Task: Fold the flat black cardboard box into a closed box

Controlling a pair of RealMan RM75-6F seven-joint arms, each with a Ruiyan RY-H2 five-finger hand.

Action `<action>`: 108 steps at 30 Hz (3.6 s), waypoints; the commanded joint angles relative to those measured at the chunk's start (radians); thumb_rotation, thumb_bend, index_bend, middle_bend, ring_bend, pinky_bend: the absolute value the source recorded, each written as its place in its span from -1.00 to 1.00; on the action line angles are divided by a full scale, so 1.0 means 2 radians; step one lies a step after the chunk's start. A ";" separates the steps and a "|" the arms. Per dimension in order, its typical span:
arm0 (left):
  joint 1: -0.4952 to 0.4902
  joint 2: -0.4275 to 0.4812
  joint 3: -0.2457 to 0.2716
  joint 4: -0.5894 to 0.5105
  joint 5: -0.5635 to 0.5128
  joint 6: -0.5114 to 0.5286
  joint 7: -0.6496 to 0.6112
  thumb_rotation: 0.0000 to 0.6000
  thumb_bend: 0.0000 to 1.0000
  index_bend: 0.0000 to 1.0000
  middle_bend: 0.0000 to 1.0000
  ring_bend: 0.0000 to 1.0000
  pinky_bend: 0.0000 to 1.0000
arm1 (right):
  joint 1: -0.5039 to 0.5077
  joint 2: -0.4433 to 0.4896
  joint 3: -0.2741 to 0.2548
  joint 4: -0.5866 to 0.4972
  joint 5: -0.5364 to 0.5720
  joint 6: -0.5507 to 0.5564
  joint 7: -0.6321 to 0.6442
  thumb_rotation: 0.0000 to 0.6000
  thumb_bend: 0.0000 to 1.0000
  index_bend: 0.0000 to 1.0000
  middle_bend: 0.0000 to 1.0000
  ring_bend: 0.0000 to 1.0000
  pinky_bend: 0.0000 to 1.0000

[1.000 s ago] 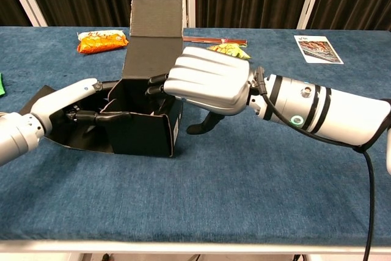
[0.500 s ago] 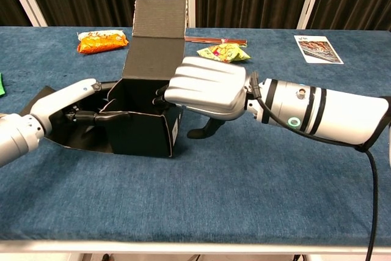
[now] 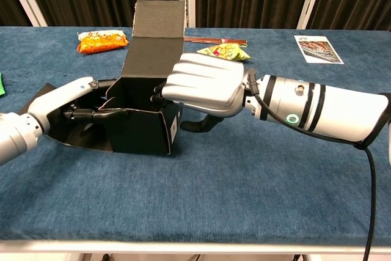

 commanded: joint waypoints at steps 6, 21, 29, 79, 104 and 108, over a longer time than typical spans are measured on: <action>0.000 -0.003 -0.008 0.000 -0.006 0.003 0.016 0.45 -1.00 -0.29 -0.20 0.16 0.56 | -0.019 0.005 0.014 -0.007 0.020 0.015 0.010 1.00 -0.96 -0.66 -0.61 0.56 1.00; 0.001 -0.003 -0.047 -0.023 -0.057 -0.010 0.065 0.47 -1.00 -0.34 -0.24 0.16 0.58 | -0.114 0.011 0.083 -0.112 0.156 0.046 0.129 1.00 -1.00 -1.00 -0.86 0.53 1.00; -0.003 0.007 -0.075 -0.046 -0.088 -0.018 0.091 0.47 -1.00 -0.36 -0.25 0.16 0.58 | -0.143 0.049 0.132 -0.230 0.306 -0.072 0.187 1.00 -1.00 -1.00 -0.80 0.52 1.00; 0.032 0.041 -0.103 -0.121 -0.096 0.060 0.143 0.36 -1.00 -0.93 -0.87 0.06 0.61 | -0.039 -0.117 0.283 -0.048 0.374 -0.141 0.196 1.00 -0.43 -0.17 -0.06 0.63 1.00; -0.009 0.035 -0.041 -0.017 0.048 0.085 0.136 1.00 -0.93 -0.25 -0.26 0.28 0.74 | -0.142 0.061 0.307 -0.294 0.400 -0.193 0.351 1.00 -0.44 -0.16 -0.06 0.63 1.00; -0.022 0.037 -0.054 0.009 0.066 0.119 0.145 1.00 -0.84 -0.26 -0.27 0.28 0.74 | -0.148 0.068 0.290 -0.304 0.390 -0.193 0.350 1.00 -0.44 -0.16 -0.06 0.63 1.00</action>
